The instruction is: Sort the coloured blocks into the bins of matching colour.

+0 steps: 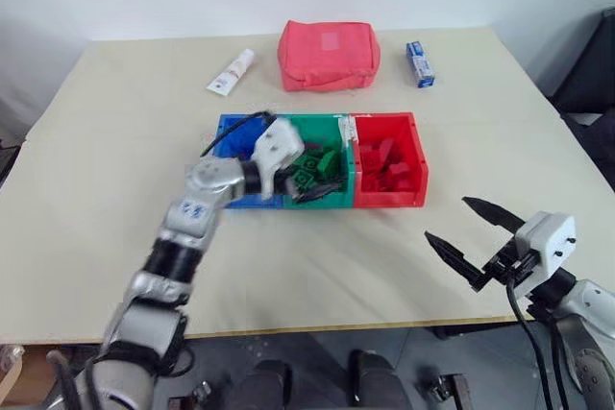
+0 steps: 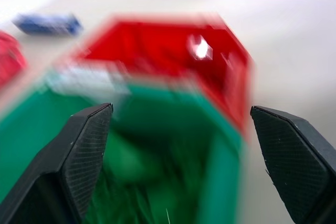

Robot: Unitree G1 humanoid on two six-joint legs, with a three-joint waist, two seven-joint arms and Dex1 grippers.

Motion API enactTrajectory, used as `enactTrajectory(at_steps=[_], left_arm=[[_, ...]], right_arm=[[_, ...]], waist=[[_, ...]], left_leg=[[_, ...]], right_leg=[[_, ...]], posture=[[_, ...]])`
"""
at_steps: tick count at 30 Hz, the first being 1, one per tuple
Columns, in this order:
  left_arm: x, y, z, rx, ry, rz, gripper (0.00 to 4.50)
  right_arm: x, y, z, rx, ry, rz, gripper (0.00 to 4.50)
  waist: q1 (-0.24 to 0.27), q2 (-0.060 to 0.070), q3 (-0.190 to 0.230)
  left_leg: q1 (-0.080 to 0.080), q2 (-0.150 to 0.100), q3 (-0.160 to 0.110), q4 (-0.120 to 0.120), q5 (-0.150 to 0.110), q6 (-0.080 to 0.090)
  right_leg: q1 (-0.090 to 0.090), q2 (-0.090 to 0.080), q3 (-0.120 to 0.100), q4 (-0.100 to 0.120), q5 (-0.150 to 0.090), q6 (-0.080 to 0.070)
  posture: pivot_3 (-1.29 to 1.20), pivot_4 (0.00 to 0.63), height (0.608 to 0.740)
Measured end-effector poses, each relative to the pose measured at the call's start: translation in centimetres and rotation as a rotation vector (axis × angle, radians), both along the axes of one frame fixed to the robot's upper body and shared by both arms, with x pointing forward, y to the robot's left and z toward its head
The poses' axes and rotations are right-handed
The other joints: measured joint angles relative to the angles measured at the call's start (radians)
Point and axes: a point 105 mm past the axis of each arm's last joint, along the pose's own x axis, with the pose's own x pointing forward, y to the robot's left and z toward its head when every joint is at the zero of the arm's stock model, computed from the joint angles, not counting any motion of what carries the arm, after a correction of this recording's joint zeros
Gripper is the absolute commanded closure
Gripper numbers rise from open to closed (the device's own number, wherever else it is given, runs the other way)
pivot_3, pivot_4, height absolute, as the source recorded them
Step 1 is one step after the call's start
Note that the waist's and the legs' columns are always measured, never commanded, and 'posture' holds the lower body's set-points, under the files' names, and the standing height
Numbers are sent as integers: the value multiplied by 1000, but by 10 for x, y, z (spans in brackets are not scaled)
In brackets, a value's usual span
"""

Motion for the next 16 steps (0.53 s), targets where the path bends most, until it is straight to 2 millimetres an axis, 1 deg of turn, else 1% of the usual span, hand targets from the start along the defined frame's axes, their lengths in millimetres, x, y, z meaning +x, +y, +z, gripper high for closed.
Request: enactTrajectory(at_steps=[2, 4, 5, 9, 12, 16], left_arm=[[-11, 31, -5, 32, -10, 5, 34], [-21, 74, -13, 68, 15, 80, 34], [-25, 88, -15, 70, 25, 111, 34], [-41, 116, -20, 69, 43, 183, 34], [-50, 133, -27, 70, 61, 247, 34], [-53, 135, -30, 46, 57, 286, 34]], right_arm=[[1, 2, 1, -32, 7, 38, 0], [6, 4, 6, -61, 3, 71, 0], [8, 2, 7, -68, 9, 74, 0], [13, 4, 10, -79, 6, 100, 0], [14, 3, 9, -78, 13, 99, 0], [16, -1, 5, -71, 27, 82, 0]], waist=[[-4, 0, 0], [-10, 0, 0], [-10, 0, 0], [13, 0, 0], [15, 0, 0], [13, 0, 0]], left_leg=[[1, 0, 0, 0, 0, 0], [1, 0, 0, 0, 0, 0], [1, 0, -1, 0, 0, 0], [-1, -1, -4, 0, -1, 1], [-1, -1, -4, 0, -1, 1], [0, -1, -4, 0, -1, 1]], right_leg=[[0, 0, 0, 0, 0, 0], [1, -1, 0, 0, 0, 0], [1, -1, 0, -1, 0, -1], [2, -2, -2, -2, 0, -1], [2, -2, -2, -3, 0, -1], [2, -2, -2, -3, 0, -1]], posture=[[0, 150, 740], [0, 150, 740], [0, 150, 740], [0, 150, 740], [0, 150, 740], [0, 150, 740]])
